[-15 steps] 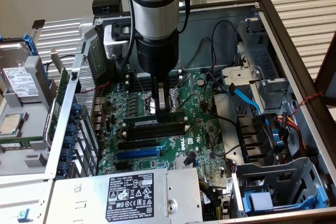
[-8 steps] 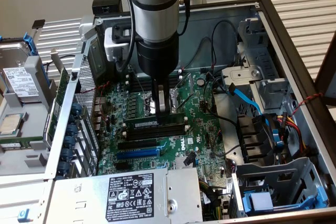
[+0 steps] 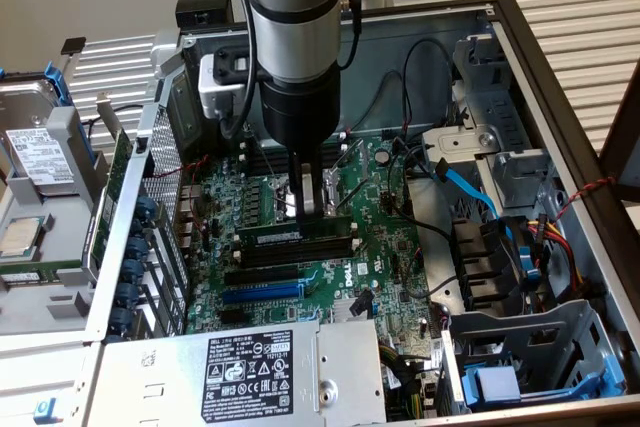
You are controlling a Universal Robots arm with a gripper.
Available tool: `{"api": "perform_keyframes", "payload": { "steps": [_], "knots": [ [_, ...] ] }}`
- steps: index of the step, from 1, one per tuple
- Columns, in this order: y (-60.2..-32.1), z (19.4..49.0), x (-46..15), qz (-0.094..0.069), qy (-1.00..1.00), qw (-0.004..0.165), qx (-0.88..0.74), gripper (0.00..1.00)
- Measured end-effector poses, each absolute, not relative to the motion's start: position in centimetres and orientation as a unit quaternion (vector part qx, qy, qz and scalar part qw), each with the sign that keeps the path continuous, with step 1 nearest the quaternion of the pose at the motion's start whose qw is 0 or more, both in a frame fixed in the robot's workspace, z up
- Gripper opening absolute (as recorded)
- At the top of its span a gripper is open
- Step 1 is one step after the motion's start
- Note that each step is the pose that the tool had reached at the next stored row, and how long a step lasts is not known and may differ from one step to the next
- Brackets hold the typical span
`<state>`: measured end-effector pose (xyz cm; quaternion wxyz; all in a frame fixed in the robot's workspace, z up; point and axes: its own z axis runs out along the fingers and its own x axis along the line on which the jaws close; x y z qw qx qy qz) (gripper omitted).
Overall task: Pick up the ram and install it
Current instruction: 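Insert the ram into the slot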
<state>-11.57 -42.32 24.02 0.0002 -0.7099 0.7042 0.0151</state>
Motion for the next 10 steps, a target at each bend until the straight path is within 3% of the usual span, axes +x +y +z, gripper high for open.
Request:
{"api": "perform_keyframes", "payload": {
  "steps": [10],
  "knots": [
    [-42.29,23.97,-11.63,0.015,0.706,0.0,-0.708,0.13]
  ]
}}
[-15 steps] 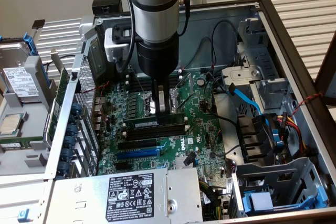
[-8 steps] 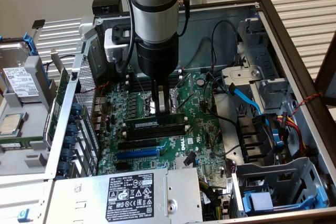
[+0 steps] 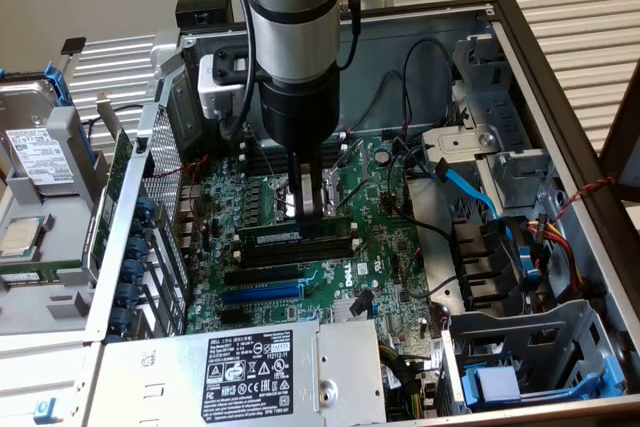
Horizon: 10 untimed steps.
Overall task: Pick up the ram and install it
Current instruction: 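Insert the ram into the slot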
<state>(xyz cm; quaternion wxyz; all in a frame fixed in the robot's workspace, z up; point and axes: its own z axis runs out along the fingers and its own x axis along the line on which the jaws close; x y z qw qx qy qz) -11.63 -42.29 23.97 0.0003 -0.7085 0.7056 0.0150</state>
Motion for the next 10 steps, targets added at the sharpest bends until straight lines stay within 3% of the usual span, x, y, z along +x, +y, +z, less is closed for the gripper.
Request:
{"api": "perform_keyframes", "payload": {
  "steps": [10],
  "knots": [
    [-42.29,23.73,-11.67,0.014,0.708,0.001,-0.707,0.13]
  ]
}}
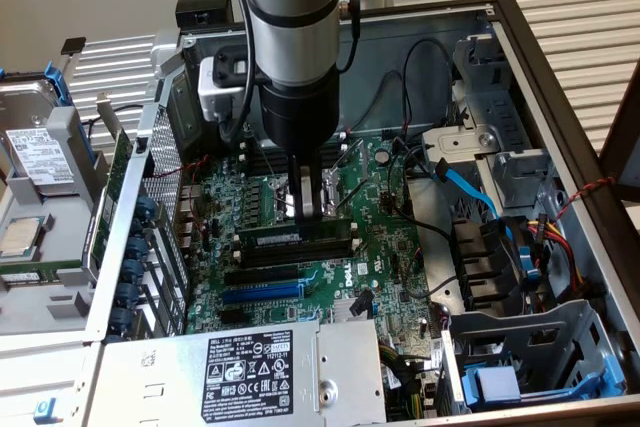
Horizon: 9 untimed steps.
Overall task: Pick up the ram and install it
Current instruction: 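Insert the ram into the slot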
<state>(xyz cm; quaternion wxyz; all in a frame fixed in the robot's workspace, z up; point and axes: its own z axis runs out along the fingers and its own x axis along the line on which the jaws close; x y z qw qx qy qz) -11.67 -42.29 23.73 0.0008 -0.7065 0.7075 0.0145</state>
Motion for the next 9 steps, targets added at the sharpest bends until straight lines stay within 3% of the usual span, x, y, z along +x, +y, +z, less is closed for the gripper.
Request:
{"api": "perform_keyframes", "payload": {
  "steps": [9],
  "knots": [
    [-42.29,23.51,-11.75,0.014,0.708,0.002,-0.707,0.13]
  ]
}}
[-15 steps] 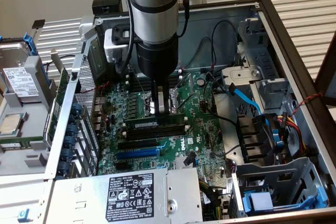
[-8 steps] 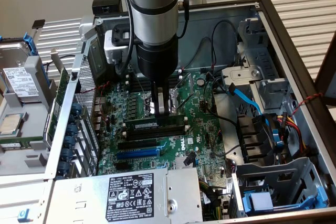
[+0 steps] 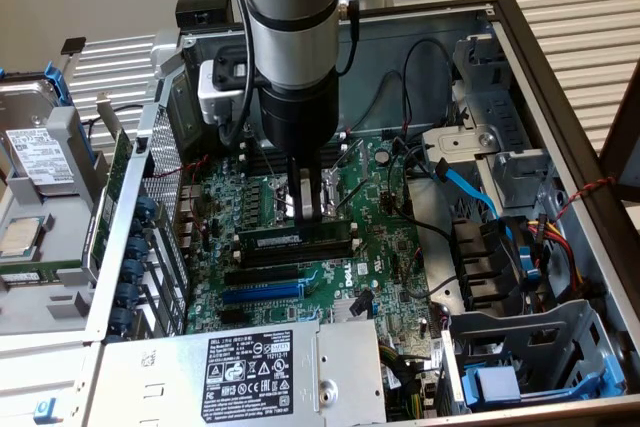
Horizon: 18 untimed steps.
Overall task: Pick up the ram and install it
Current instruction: 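Insert the ram into the slot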
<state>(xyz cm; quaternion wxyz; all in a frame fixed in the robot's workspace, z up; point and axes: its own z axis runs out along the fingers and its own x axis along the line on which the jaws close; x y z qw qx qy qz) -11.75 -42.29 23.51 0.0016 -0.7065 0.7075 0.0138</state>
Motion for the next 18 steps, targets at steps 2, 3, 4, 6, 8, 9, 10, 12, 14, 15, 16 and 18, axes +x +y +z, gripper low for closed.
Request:
{"api": "perform_keyframes", "payload": {
  "steps": [2,3,4,6,8,9,10,12,14,15,16,18],
  "knots": [
    [-42.29,23.5,-11.77,0.014,0.708,0.002,-0.707,0.13],
    [-42.29,23.48,-11.77,0.014,0.708,0.002,-0.707,0.13],
    [-42.29,23.46,-11.77,0.014,0.708,0.002,-0.707,0.13],
    [-42.29,23.43,-11.77,0.014,0.708,0.002,-0.707,0.13],
    [-42.29,23.41,-11.77,0.014,0.708,0.002,-0.706,0.13],
    [-42.29,23.4,-11.77,0.014,0.708,0.002,-0.706,0.13],
    [-42.29,23.4,-11.77,0.014,0.708,0.002,-0.706,0.13],
    [-42.3,23.38,-11.78,0.014,0.708,0.002,-0.706,0.13],
    [-42.3,23.35,-11.77,0.014,0.709,0.002,-0.706,0.13],
    [-42.3,23.33,-11.78,0.014,0.709,0.002,-0.705,0.13],
    [-42.3,23.31,-11.78,0.014,0.709,0.002,-0.705,0.13],
    [-42.3,23.25,-11.82,0.014,0.709,0.002,-0.705,0.13]
  ]
}}
